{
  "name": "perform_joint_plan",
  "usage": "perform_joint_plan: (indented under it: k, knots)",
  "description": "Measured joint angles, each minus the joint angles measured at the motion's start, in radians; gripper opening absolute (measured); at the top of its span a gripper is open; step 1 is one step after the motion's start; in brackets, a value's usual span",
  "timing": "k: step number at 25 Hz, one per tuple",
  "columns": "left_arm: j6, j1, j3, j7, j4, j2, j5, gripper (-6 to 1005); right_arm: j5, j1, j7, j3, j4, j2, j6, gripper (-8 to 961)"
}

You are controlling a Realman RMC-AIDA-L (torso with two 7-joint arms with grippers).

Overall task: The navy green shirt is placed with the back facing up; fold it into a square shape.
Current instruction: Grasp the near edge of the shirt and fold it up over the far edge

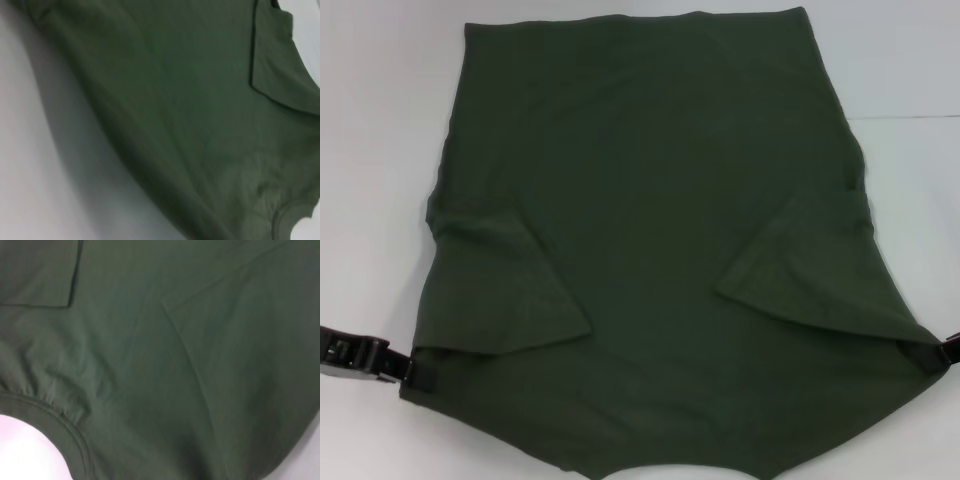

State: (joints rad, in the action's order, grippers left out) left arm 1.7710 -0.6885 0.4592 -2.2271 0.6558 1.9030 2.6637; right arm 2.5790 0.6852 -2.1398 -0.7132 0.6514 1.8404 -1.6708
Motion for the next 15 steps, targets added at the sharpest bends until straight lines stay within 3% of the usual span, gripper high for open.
perform_joint_plan:
  k: [15]
  knots:
    - [0.114,-0.005,0.054,0.066,0.026,-0.004,0.044,37,0.0,-0.037,0.079,0.058,0.034,-0.009,-0.096,99]
